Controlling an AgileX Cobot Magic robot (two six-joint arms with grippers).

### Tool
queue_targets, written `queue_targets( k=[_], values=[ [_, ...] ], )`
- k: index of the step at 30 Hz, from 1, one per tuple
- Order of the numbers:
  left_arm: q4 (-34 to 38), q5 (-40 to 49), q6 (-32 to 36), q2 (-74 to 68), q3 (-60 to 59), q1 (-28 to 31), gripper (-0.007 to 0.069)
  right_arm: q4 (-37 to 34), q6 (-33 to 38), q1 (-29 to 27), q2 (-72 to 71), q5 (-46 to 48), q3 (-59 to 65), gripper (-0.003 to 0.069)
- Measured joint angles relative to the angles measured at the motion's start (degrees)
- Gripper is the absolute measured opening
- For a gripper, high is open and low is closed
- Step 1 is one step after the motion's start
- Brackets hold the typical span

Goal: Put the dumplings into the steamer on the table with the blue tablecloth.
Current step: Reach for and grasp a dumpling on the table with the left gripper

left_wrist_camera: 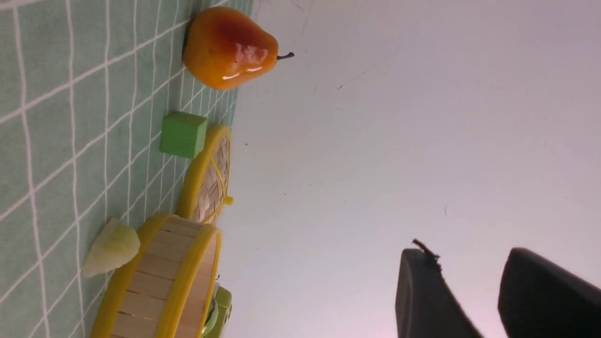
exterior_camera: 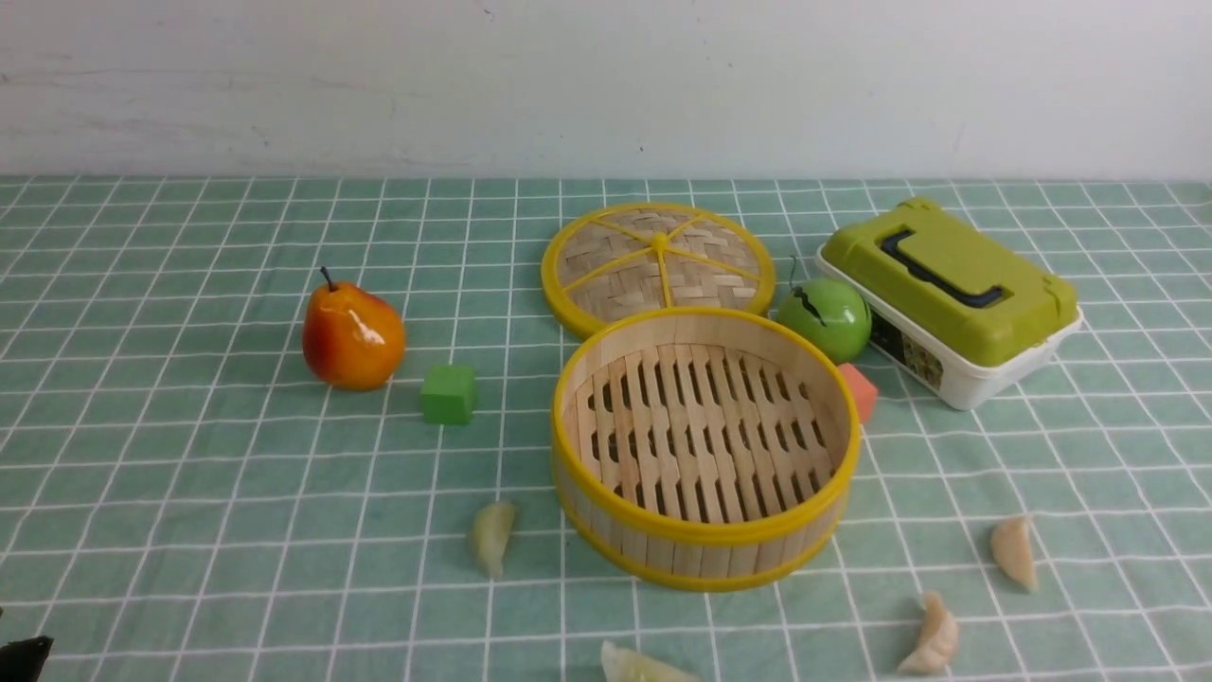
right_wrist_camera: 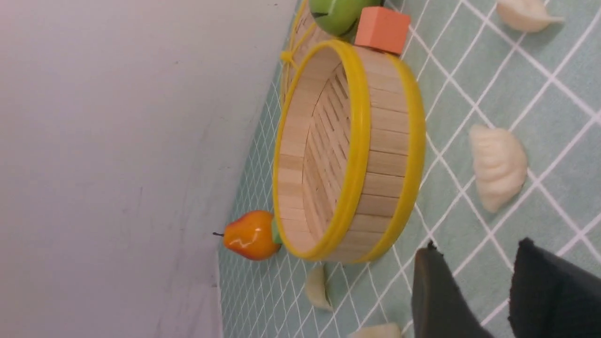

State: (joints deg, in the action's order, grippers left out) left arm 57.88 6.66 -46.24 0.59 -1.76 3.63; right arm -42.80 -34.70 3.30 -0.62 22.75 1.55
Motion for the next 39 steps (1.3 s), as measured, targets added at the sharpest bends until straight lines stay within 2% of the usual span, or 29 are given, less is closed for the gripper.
queue_targets(
  k=[5, 8, 9, 11, 13, 16, 18, 19, 20, 23, 26, 27, 29, 32, 36, 39],
  values=[
    [2.53, 0.23, 2.09, 0.0, 0.0, 0.0, 0.0237, 2.33, -0.06, 0.0, 0.0, -2.13, 0.0, 0.024],
    [2.93, 3.0, 5.13, 0.0, 0.35, 0.0, 0.0237, 3.35, 5.7, 0.0, 0.0, -4.82, -0.38, 0.024],
    [2.88, 4.43, 7.72, 0.0, 1.21, 0.0, 0.0237, 3.52, 7.45, 0.0, 0.0, -4.89, -0.82, 0.024],
    [2.25, 6.97, 14.52, 0.0, 4.02, 0.0, 0.0237, 4.23, 15.29, 0.0, 0.0, -4.53, -4.22, 0.0227],
    [0.8, 9.29, 23.77, 0.0, 7.91, 0.0, 0.0232, 5.6, 22.43, 0.0, 0.84, -3.5, -8.57, 0.0188],
    [-3.79, 14.9, 36.72, -4.47, 15.57, 0.0, 0.0158, 10.11, 33.37, 0.0, 7.5, -0.24, -17.0, 0.0089],
    [-8.74, 21.65, 43.84, -12.1, 22.37, 0.0, 0.0037, 13.86, 40.21, 0.0, 15.05, 2.7, -23.31, 0.0001],
    [-9.22, 21.65, 44.41, -12.87, 22.97, 0.0, 0.0037, 13.86, 40.21, 0.0, 15.05, 2.7, -23.31, 0.0001],
    [-13.04, 26.78, 48.56, -19.26, 27.3, 0.0, -0.0014, 16.99, 44.55, 0.0, 21.06, 5.82, -28.46, -0.0017],
    [-19.39, 35.68, 53.26, -29.46, 35.55, 0.0, -0.0014, 20.4, 48.4, 0.0, 31.75, 12.96, -35.61, -0.002],
    [-26.98, 46.73, 55.63, -40.69, 45.05, -0.21, -0.0014, 22.06, 49.69, 1.7, 42.55, 23.37, -42.0, -0.002],
    [-28.38, 47.84, 55.7, -42.6, 46.44, -0.54, -0.0014, 22.27, 49.82, 2.2, 44.23, 24.88, -42.83, -0.002],
    [-33.31, 52.6, 55.9, -48.99, 50.73, -3.63, -0.0014, 22.81, 50.17, 5.89, 49.27, 28.75, -45.03, -0.002],
    [-37.11, 53.78, 56.37, -54.7, 53.68, -8.24, -0.0014, 23.98, 50.86, 10.2, 52.59, 31.19, -46.14, -0.002],
    [-45.27, 53.64, 56.41, -65.32, 57.63, -20.05, -0.0014, 28.13, 51.16, 17.28, 56.39, 34.41, -46.33, -0.0019],
    [-48.34, 52.3, 54.17, -71.92, 60.15, -25.28, -0.0014, 29.83, 51.16, 19.08, 57.26, 34.69, -46.33, -0.0019]
  ],
)
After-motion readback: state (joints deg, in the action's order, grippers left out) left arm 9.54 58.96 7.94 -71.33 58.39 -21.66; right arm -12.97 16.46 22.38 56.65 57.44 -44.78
